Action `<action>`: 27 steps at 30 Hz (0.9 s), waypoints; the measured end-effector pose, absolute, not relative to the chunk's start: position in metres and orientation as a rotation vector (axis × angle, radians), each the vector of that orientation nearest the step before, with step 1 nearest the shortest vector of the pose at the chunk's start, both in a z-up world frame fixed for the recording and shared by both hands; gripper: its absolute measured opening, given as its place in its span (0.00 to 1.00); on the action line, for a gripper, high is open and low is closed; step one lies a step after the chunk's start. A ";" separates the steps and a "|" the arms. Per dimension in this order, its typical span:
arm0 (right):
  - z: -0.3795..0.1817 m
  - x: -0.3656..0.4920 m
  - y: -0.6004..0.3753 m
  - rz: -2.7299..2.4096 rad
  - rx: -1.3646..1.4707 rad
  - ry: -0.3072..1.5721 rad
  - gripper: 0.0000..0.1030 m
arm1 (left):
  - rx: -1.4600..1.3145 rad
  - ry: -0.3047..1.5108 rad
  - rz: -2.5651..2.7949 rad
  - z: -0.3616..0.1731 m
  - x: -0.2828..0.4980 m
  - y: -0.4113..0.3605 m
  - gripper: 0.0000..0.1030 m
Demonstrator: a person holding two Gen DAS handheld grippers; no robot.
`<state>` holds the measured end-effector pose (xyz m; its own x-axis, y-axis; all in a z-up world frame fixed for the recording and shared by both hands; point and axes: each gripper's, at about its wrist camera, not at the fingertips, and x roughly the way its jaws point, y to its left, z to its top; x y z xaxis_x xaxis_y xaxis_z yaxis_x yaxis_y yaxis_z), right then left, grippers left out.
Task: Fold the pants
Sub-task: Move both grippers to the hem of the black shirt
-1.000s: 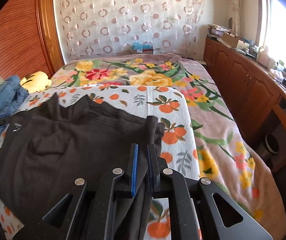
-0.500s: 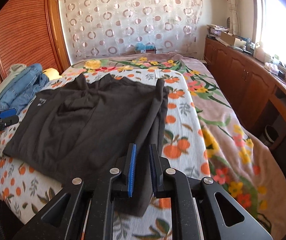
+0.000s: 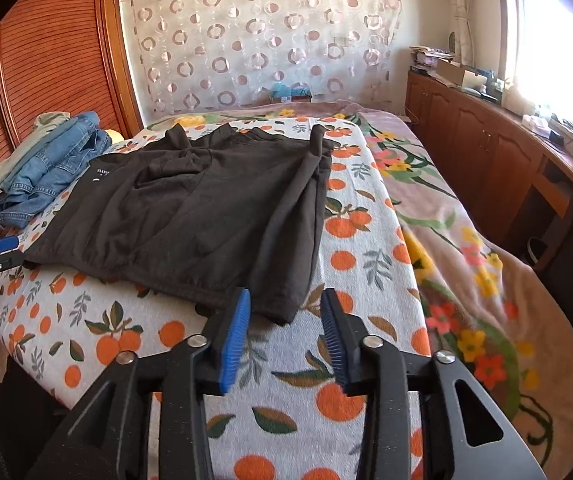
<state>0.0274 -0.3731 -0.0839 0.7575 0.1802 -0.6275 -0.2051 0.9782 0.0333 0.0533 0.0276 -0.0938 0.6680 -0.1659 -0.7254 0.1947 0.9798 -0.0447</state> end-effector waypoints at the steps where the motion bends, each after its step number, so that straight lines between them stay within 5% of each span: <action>1: -0.085 0.027 -0.374 0.212 -0.036 0.684 0.40 | 0.042 0.820 -0.200 -0.095 0.052 0.027 0.70; 8: -0.096 0.023 -0.372 0.217 -0.051 0.712 0.40 | 0.044 0.821 -0.161 -0.102 0.052 0.031 0.68; 15: -0.100 0.028 -0.369 0.216 -0.079 0.723 0.41 | -0.001 0.844 -0.178 -0.109 0.062 0.036 0.49; 25: -0.094 0.049 -0.366 0.209 -0.053 0.681 0.40 | -0.028 0.842 -0.192 -0.109 0.070 0.034 0.39; 27: -0.095 0.051 -0.366 0.219 -0.041 0.673 0.27 | -0.034 0.836 -0.199 -0.107 0.070 0.035 0.28</action>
